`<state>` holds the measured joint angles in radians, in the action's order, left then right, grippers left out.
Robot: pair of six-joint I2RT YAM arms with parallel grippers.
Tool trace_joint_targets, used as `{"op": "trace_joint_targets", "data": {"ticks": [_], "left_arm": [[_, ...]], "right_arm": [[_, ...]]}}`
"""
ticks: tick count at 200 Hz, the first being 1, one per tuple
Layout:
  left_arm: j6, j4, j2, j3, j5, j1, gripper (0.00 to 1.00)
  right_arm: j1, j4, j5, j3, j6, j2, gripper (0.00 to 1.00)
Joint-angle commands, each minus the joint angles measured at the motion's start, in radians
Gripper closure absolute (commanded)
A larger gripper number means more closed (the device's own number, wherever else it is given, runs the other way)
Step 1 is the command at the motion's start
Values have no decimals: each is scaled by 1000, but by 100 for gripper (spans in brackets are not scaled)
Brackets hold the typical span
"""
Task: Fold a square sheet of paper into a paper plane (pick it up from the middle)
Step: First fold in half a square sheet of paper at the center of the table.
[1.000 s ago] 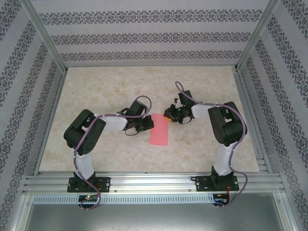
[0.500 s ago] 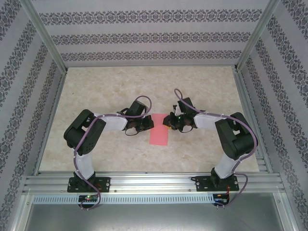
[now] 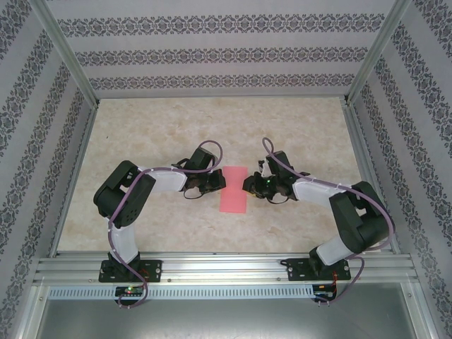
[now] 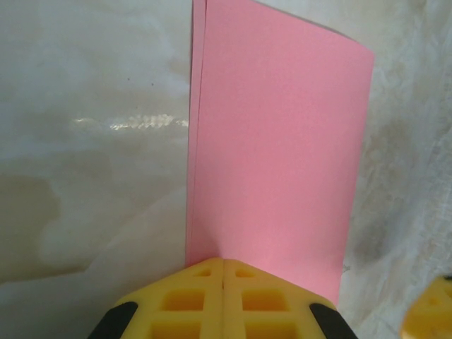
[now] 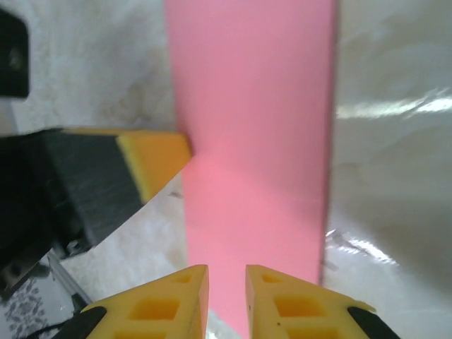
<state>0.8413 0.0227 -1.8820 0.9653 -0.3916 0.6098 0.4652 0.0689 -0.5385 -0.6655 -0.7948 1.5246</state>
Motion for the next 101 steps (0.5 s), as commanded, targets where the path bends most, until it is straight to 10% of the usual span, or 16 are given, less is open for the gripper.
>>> {"op": "trace_joint_targets", "data": {"ticks": [1, 101], "left_arm": [[-21, 89, -26, -9, 5, 18, 100], [-21, 98, -22, -1, 4, 18, 100]], "right_arm": [[52, -21, -8, 53, -28, -4, 78], [100, -58, 5, 182, -81, -108, 77]]}}
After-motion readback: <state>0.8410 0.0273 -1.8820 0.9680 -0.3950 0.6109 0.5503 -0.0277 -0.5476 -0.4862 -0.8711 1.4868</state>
